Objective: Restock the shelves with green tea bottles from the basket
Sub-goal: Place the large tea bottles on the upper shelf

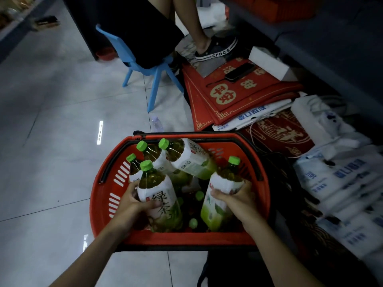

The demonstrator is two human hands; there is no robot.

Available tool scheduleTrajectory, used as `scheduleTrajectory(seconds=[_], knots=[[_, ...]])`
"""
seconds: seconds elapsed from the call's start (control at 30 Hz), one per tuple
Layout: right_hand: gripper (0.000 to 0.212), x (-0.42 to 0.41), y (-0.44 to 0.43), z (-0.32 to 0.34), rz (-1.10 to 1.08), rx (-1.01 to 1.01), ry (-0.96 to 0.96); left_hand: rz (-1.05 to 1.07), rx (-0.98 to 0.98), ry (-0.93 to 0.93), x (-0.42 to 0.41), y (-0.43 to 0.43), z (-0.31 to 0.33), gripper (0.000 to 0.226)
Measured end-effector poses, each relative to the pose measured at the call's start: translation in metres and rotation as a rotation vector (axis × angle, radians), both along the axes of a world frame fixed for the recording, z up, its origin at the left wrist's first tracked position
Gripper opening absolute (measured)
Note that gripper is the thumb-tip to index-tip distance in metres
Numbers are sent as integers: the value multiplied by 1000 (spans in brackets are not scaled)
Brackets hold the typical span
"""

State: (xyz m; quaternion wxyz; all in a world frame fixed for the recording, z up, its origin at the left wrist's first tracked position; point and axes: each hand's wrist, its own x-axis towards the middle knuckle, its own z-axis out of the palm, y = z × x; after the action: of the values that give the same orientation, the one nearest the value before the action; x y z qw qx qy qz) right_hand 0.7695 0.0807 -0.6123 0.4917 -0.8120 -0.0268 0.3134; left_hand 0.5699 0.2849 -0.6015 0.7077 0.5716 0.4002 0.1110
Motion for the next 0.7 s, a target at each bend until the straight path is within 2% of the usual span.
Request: scheduleTrajectory(seconds=[0.07, 0.2, 0.27, 0.33, 0.4, 0.47, 0.57, 0.7], knots=[[102, -1, 5, -1, -19, -57, -24, -25, -67, -5, 10, -2, -3, 101], [87, -4, 16, -1, 107, -94, 11, -120, -86, 6, 31, -9, -13, 95], [89, 0, 18, 0, 173, -76, 49, -139, -70, -4, 31, -12, -19, 91], [100, 4, 20, 0, 257, -38, 88, -161, -59, 2, 27, -12, -27, 85], [107, 2, 23, -2, 300, -66, 56, -208, -37, 23, 25, -10, -33, 86], [106, 0, 24, -4, 276, -92, 17, -215, -39, 37, 26, -8, -36, 90], [104, 5, 22, -5, 240, -45, 72, -154, -60, 53, 28, -7, -32, 100], [96, 5, 11, 7, 217, 81, 191, -130, -40, 41, 25, -11, -24, 90]])
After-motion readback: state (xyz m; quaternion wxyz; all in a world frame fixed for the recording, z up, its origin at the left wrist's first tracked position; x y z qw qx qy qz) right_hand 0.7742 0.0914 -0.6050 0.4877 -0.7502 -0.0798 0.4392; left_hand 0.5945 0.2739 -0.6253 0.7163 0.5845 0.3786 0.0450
